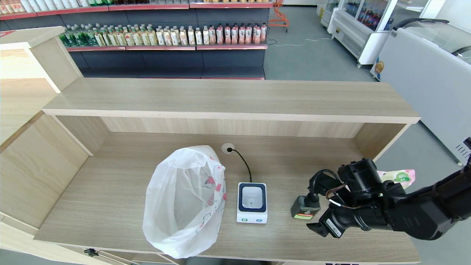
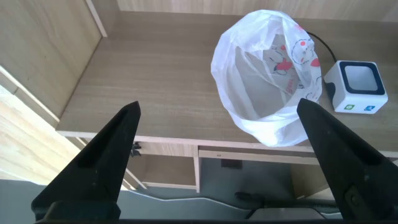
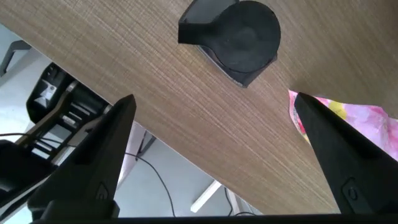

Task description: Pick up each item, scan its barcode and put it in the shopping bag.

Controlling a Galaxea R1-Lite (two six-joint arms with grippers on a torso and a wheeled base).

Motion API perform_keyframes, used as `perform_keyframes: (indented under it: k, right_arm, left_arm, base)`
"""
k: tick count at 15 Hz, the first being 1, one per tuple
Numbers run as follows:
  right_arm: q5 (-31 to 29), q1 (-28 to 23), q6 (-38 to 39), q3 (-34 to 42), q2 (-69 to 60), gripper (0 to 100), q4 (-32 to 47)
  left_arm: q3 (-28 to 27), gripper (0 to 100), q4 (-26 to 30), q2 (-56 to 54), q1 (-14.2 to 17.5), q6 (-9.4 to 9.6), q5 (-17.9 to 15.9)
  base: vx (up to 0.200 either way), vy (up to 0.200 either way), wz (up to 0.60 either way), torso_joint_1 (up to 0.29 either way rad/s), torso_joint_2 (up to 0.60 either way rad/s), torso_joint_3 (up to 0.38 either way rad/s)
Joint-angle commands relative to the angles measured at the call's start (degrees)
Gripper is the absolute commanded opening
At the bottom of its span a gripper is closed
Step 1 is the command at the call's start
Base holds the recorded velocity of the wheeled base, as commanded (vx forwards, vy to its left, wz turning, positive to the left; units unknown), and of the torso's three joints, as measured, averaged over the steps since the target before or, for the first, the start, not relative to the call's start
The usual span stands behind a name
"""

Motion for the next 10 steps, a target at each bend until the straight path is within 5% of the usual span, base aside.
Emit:
perform_keyframes:
  k: [1,10]
  right_arm:
    - [0.0,0.2,0.1,-0.6,2.7,100,-1.2]
    - [3.3,1.1,0.0,-3.6,6.3,100,-5.9]
  left_arm:
    - [0.0,100,0.0,0.0,0.0,0.0,0.0]
    - [0.0,100,0.0,0.0,0.0,0.0,0.0]
  base:
    - [0.0,0.0,0.0,0.0,0.0,0.0]
    - [0.0,0.0,0.0,0.0,0.0,0.0]
